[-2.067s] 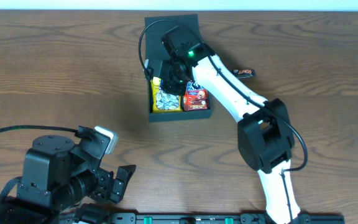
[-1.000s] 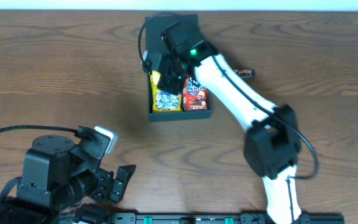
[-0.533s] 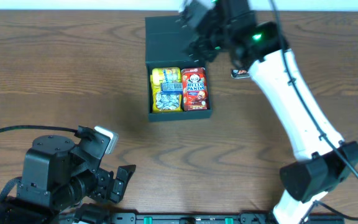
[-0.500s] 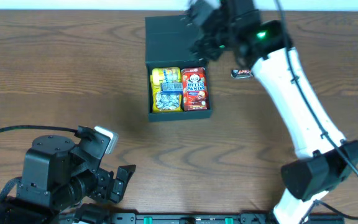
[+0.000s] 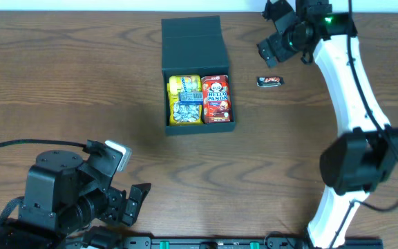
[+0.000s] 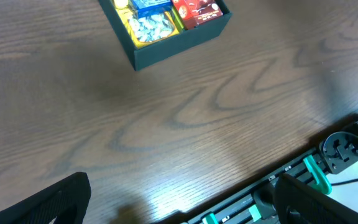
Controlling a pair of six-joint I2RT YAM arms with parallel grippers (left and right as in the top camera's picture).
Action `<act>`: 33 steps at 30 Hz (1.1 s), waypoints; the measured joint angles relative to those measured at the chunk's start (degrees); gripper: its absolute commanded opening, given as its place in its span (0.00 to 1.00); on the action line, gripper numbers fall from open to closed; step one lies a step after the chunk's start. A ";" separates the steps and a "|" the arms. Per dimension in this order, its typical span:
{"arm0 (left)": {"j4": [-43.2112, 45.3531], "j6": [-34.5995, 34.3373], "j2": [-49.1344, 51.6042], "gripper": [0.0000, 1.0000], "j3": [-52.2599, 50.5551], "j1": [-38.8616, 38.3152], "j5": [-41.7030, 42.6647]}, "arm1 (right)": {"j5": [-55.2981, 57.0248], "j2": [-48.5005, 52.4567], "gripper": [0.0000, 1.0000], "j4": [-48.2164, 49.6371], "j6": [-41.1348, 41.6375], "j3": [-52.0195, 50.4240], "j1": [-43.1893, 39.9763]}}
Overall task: Pack container
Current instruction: 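Open the right gripper and move it to the Mars bar, then grasp the black Mars bar with the right gripper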
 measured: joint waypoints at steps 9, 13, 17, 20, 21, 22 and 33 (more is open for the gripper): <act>0.00 0.00 0.00 0.95 0.00 0.00 0.00 | 0.17 9.51 0.91 -0.17 -4.72 0.00 -0.96; 0.02 0.00 0.00 0.95 0.00 0.00 0.00 | 0.17 11.56 0.91 -0.15 -7.02 0.00 -0.96; 0.00 -0.02 0.00 0.95 0.00 0.00 0.00 | 0.17 13.51 0.89 -0.20 -9.62 0.00 -0.96; 0.00 0.00 0.00 0.95 0.00 0.00 0.00 | 0.17 14.56 0.89 -0.17 -10.82 0.00 -0.96; 0.00 -0.02 0.00 0.95 0.00 0.00 0.02 | 0.17 14.88 0.89 -0.15 -11.15 0.00 -0.96; 0.02 0.00 0.00 0.95 0.00 0.00 0.00 | 0.17 15.28 0.89 -0.17 -11.74 0.00 -0.96; 0.00 0.00 0.00 0.95 0.00 0.00 0.00 | -0.09 16.20 0.89 -0.63 -16.09 -0.20 -0.96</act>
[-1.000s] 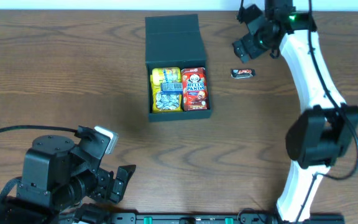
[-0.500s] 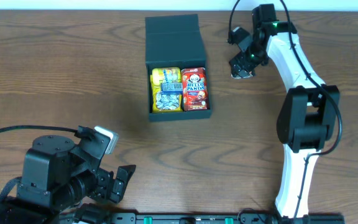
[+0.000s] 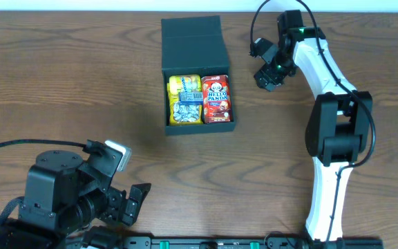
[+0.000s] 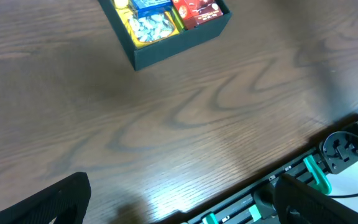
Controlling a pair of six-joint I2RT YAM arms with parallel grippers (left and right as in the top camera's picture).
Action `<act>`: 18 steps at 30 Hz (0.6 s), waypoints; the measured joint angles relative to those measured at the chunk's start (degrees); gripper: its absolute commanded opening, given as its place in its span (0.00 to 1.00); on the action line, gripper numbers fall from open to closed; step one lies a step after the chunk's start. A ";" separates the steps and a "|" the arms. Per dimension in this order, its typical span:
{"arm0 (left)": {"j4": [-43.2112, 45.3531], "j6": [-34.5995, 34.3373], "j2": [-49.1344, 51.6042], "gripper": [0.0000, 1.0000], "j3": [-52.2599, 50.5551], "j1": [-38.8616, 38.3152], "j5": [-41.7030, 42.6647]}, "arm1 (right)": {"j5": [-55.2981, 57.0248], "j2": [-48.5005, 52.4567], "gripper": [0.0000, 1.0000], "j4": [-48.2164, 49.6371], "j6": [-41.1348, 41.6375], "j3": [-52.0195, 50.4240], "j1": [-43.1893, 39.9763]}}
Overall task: Pack container
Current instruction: 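Grasp the black Mars bar with the right gripper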
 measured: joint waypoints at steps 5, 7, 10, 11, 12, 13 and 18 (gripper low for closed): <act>0.00 0.00 0.00 0.95 0.00 0.00 0.00 | 0.00 0.00 0.86 0.04 -1.49 -1.31 0.00; 0.02 0.00 0.00 0.95 0.00 0.00 0.00 | 0.00 0.07 0.84 0.09 -1.84 -1.86 -0.02; 0.00 0.00 0.00 0.95 0.00 0.00 0.00 | 0.00 0.17 0.80 0.33 -2.10 -2.47 0.00; 0.00 0.00 0.00 0.95 0.00 0.00 0.02 | -0.02 0.24 0.78 0.44 -2.16 -2.56 0.00; 0.02 -0.02 0.00 0.95 0.00 0.00 0.00 | 0.00 0.28 0.74 0.55 -2.25 -2.62 -0.02; 0.02 0.00 0.00 0.95 0.00 0.00 0.02 | -0.02 0.37 0.63 0.66 -2.25 -2.67 0.00; 0.00 0.00 0.00 0.95 0.00 0.00 0.00 | -0.13 0.39 0.40 0.87 -2.75 -2.78 -0.02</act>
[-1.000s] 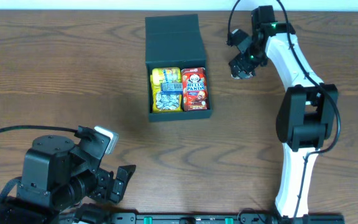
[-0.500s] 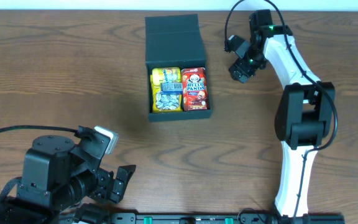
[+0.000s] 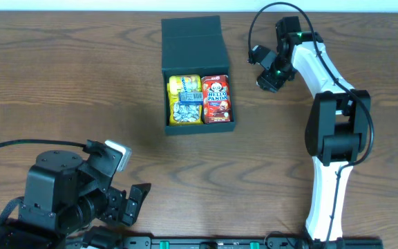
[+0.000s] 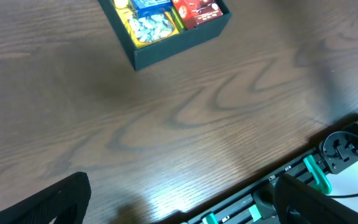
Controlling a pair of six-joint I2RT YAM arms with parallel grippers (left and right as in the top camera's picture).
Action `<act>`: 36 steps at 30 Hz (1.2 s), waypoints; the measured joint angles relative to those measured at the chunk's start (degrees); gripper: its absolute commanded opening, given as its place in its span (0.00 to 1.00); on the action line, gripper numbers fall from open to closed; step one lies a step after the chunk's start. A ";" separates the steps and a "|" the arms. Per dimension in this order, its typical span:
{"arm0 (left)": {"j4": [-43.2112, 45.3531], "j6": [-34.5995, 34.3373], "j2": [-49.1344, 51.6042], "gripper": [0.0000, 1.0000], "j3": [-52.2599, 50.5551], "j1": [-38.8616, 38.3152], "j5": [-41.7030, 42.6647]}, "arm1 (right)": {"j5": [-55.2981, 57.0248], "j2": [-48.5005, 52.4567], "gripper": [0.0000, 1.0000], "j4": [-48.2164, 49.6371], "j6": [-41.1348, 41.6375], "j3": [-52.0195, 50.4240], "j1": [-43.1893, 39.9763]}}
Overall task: Pack container
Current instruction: 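Grasp the black Mars bar with the right gripper, then carry the Mars bar left and lower it into the box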
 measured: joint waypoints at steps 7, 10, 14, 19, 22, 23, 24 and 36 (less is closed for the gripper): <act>0.00 0.00 0.00 0.95 0.00 0.00 0.02 | -0.02 0.00 0.25 0.02 0.17 0.00 0.00; 0.02 -0.02 0.00 0.95 0.00 0.00 0.00 | -0.04 0.00 0.14 0.00 2.01 0.00 0.02; 0.02 0.00 0.00 0.95 0.00 0.00 0.02 | -0.15 0.00 0.01 -0.04 4.72 0.00 0.02; 0.00 0.00 0.00 0.95 0.00 0.00 0.02 | -0.68 0.00 0.01 0.02 8.96 0.04 0.07; 0.00 0.00 0.00 0.95 0.00 0.00 0.00 | -2.71 0.00 0.01 -0.17 12.59 0.33 0.37; 0.02 0.00 0.00 0.95 0.00 0.00 0.00 | -3.85 0.00 0.02 -0.33 13.66 0.50 0.61; 0.02 0.00 0.00 0.95 0.00 0.00 0.00 | -4.85 0.00 0.01 -0.57 14.62 0.81 0.85; 0.00 -0.02 0.00 0.95 0.00 0.00 0.02 | -15.37 -11.56 0.02 -2.19 21.05 5.29 4.96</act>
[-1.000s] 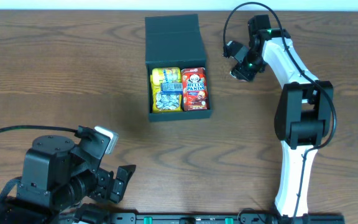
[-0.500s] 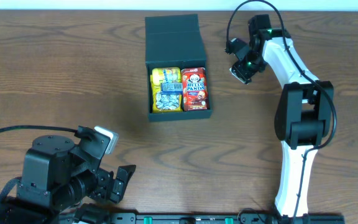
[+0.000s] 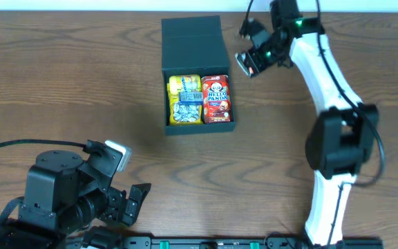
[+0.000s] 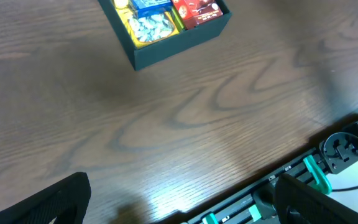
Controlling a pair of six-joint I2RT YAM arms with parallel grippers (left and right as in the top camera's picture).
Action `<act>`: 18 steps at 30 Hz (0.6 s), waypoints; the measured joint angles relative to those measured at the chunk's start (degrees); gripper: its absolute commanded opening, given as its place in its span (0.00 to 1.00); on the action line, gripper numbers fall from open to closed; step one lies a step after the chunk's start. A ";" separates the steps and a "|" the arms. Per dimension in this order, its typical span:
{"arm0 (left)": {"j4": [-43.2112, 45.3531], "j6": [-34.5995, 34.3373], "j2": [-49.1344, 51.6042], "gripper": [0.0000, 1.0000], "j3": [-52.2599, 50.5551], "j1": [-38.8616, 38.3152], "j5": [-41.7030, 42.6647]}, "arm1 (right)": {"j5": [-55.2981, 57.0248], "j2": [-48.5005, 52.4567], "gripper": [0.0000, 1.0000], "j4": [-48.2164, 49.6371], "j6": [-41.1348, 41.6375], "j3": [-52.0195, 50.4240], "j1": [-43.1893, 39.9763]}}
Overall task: Pack container
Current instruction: 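Carry the Mars bar left and lower it into the box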
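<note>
A dark green box (image 3: 165, 104) stands with its lid folded back, at the far middle of the table. Inside lie a yellow sweets bag (image 3: 184, 86) and a red Hello Panda pack (image 3: 216, 99). My right gripper (image 3: 247, 63) hovers just right of the box, shut on a small dark snack packet (image 3: 242, 68) with a red and white end. My left gripper (image 4: 182, 205) stands open over bare wood near the front edge, with nothing between its fingers (image 4: 48, 199). The box's near corner (image 4: 166, 46) shows at the top of the left wrist view.
The white wall edge runs along the far side of the table. A rail with green clips (image 4: 316, 174) lines the front edge beside the left arm's base (image 3: 61, 194).
My right gripper has moved left and toward the far side, from the spot right of the box to just beside its right wall. The packet is off the table and in its jaws.
The small packet lay on the wood right of the box with my right gripper raised beyond it. Then the gripper was down over the packet and stayed there. Now it holds the packet next to the box. The left arm has not moved.
</note>
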 measured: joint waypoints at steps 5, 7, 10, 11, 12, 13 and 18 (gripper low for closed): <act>0.00 0.00 0.00 0.95 0.00 0.00 -0.02 | -3.17 -8.85 0.01 -0.22 0.44 1.57 4.11; 0.00 0.00 0.00 0.95 0.00 0.00 -0.02 | -3.96 -10.12 0.01 -0.83 -0.13 1.95 6.58; 0.02 0.00 0.00 0.95 0.00 0.00 0.00 | -4.61 -9.75 0.01 -3.17 -2.27 1.90 10.25; 0.00 0.02 0.00 0.95 0.00 0.00 -0.02 | -4.70 -9.20 0.01 -4.31 -3.65 1.88 11.61; 0.02 0.00 0.00 0.95 0.00 0.00 -0.02 | -4.85 -8.46 0.01 -5.55 -5.42 1.88 13.00; 0.02 0.00 0.00 0.95 0.00 0.00 -0.02 | -4.83 -7.87 0.01 -6.75 -7.10 1.84 13.99; 0.02 0.00 0.00 0.95 0.00 0.00 -0.02 | -2.60 -3.61 0.01 -11.87 -17.00 1.79 19.37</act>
